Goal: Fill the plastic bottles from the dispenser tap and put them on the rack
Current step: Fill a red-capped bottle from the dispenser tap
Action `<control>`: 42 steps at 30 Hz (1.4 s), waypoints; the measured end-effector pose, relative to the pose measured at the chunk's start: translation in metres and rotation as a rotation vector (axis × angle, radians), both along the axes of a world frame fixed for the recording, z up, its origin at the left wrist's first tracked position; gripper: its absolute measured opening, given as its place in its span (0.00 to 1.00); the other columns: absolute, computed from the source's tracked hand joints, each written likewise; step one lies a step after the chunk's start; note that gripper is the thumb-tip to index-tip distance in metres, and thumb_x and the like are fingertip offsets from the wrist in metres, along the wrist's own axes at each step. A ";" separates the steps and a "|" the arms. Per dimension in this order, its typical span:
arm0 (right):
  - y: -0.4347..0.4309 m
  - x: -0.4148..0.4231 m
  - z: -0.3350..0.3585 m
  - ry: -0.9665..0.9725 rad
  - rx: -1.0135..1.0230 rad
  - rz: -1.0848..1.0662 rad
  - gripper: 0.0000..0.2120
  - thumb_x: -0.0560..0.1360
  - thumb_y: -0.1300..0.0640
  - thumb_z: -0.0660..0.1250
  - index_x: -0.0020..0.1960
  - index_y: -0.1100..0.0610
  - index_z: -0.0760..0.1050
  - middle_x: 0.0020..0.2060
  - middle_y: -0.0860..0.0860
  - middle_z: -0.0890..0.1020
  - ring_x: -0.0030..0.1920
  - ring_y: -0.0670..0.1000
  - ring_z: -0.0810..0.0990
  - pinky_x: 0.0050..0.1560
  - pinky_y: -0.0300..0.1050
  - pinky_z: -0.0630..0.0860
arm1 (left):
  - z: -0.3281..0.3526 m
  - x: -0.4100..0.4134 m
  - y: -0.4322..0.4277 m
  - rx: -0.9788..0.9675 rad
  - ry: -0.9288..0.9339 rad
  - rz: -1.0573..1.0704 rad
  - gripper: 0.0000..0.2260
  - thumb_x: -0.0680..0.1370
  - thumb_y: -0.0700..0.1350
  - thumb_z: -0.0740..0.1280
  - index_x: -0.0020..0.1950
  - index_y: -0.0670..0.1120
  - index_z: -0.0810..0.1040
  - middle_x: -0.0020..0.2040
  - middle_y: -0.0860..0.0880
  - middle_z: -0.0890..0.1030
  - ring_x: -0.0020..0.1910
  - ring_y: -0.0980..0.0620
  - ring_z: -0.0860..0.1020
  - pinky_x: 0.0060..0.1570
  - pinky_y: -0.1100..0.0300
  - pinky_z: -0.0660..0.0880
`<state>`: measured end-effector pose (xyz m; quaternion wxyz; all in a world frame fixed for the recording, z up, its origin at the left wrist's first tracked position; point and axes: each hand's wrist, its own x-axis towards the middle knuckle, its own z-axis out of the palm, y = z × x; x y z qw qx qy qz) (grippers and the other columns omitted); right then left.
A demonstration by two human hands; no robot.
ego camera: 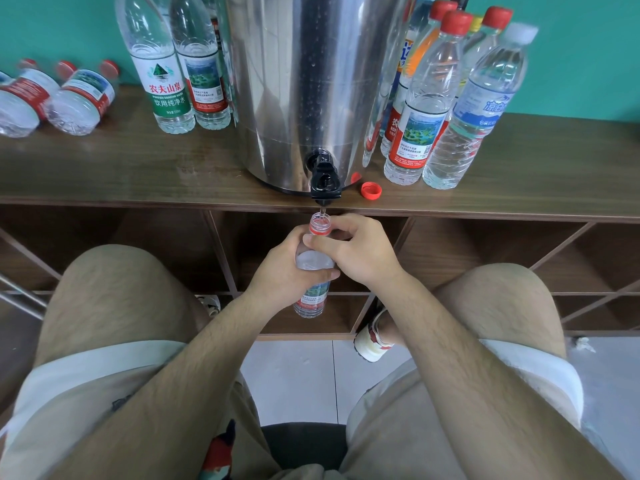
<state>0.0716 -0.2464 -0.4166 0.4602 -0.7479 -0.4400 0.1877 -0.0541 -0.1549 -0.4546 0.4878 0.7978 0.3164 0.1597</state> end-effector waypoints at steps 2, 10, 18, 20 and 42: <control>0.000 0.000 0.000 0.000 0.000 -0.001 0.11 0.76 0.48 0.76 0.55 0.51 0.87 0.46 0.44 0.86 0.49 0.44 0.83 0.46 0.37 0.74 | 0.000 0.000 0.000 -0.002 0.003 0.003 0.35 0.73 0.50 0.80 0.76 0.55 0.67 0.67 0.54 0.79 0.60 0.58 0.75 0.58 0.59 0.74; 0.000 -0.001 0.000 0.006 0.001 -0.003 0.11 0.76 0.47 0.77 0.55 0.50 0.87 0.46 0.44 0.86 0.50 0.45 0.83 0.48 0.39 0.75 | 0.000 0.000 0.000 0.000 0.015 0.003 0.36 0.72 0.50 0.80 0.76 0.54 0.68 0.68 0.53 0.79 0.65 0.52 0.78 0.61 0.54 0.77; 0.001 0.000 -0.001 0.023 -0.002 -0.011 0.11 0.75 0.48 0.77 0.55 0.51 0.87 0.47 0.45 0.87 0.50 0.46 0.84 0.52 0.45 0.79 | 0.000 0.000 0.000 0.005 0.021 0.005 0.35 0.73 0.50 0.80 0.76 0.54 0.68 0.68 0.53 0.79 0.64 0.52 0.78 0.59 0.58 0.76; 0.001 0.000 -0.001 0.018 -0.001 -0.012 0.11 0.75 0.48 0.77 0.55 0.50 0.87 0.47 0.44 0.87 0.50 0.46 0.84 0.51 0.44 0.79 | 0.000 0.000 0.000 0.006 0.030 0.006 0.36 0.73 0.50 0.80 0.76 0.54 0.67 0.68 0.53 0.79 0.65 0.51 0.78 0.61 0.55 0.76; 0.001 0.000 -0.001 0.025 0.000 -0.004 0.11 0.75 0.48 0.77 0.55 0.51 0.87 0.45 0.45 0.86 0.49 0.47 0.83 0.49 0.42 0.76 | 0.006 -0.001 -0.003 -0.016 0.037 0.008 0.36 0.73 0.49 0.80 0.77 0.53 0.67 0.69 0.52 0.78 0.67 0.49 0.78 0.65 0.50 0.77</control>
